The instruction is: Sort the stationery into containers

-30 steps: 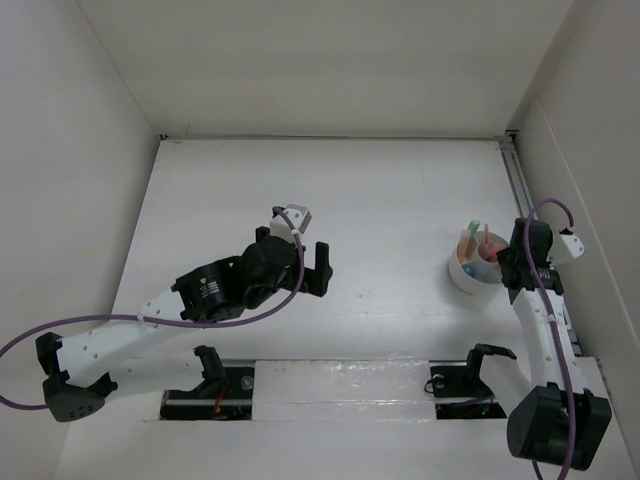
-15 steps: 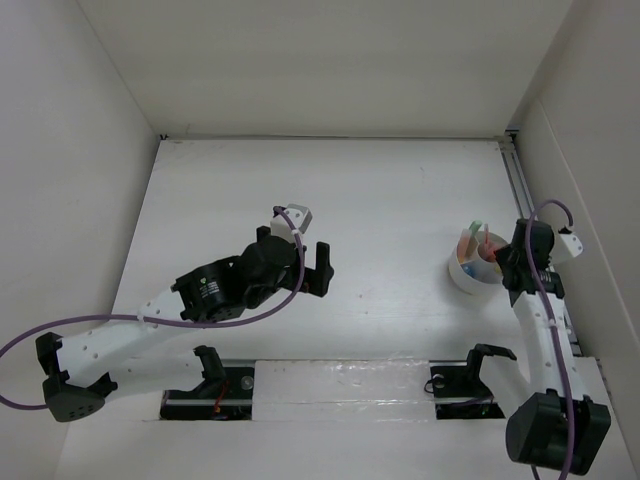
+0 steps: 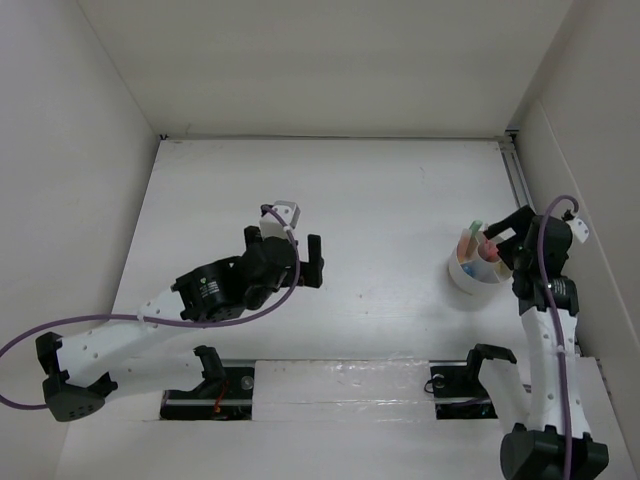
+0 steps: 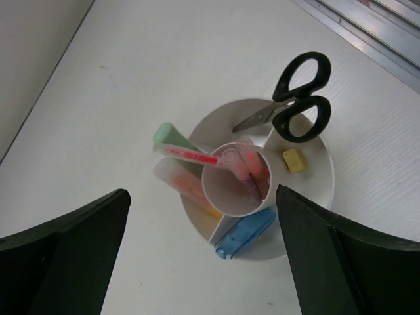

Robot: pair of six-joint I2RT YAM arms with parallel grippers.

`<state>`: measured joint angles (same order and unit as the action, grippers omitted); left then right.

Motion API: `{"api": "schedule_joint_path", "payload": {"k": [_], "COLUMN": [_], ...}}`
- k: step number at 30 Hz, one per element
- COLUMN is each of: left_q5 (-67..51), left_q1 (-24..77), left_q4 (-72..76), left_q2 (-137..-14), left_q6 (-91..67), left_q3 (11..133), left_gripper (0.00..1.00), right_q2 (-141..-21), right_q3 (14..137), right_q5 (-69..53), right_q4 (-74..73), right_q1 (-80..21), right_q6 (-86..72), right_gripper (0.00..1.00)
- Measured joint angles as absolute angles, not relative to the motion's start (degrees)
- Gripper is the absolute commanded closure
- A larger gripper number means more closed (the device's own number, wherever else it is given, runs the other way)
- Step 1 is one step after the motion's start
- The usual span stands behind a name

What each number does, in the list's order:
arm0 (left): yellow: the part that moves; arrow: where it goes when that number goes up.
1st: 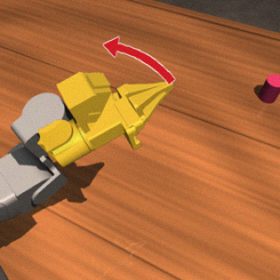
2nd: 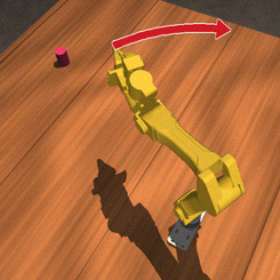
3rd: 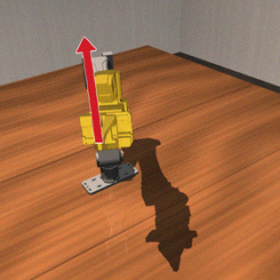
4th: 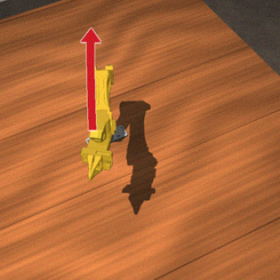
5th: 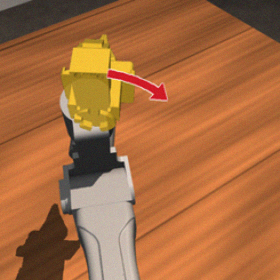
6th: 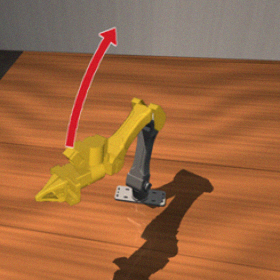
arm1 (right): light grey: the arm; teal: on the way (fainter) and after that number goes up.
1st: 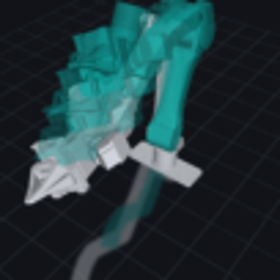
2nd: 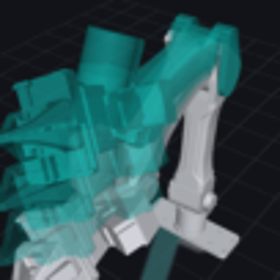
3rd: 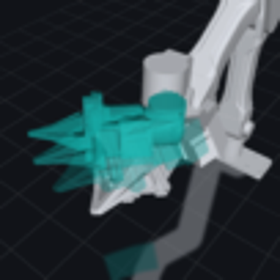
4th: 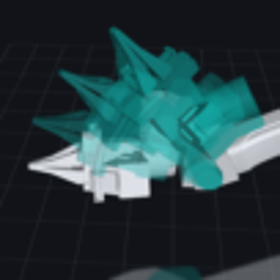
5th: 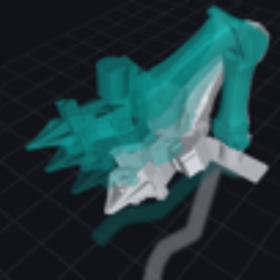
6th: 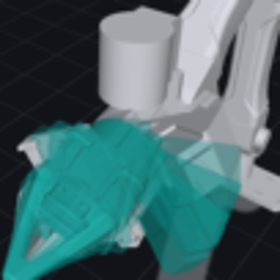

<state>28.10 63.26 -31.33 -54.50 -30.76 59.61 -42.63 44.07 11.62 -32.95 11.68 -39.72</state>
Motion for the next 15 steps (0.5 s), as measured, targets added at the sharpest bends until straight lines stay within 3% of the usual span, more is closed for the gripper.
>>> {"api": "schedule_joint_path", "payload": {"k": [9,15], "left_q5": [46.2,54.5], "left_q1": [63.3,63.3], "left_q4": [-42.3,-47.3], "left_q2": [-52.7,-42.8], "left_q6": [-42.0,-46.9], "left_q3": [67.2,70.2], "left_gripper": [0.0,0.0], "right_q2": [-37.0,-31.5], "right_q3": [60.0,73.3], "right_q5": [5.0,0.0], "right_q4": [-42.5,-48.8], "right_q1": [11.2,9.7], "right_q6": [-31.8,-27.8], "right_gripper": [0.0,0.0]}}
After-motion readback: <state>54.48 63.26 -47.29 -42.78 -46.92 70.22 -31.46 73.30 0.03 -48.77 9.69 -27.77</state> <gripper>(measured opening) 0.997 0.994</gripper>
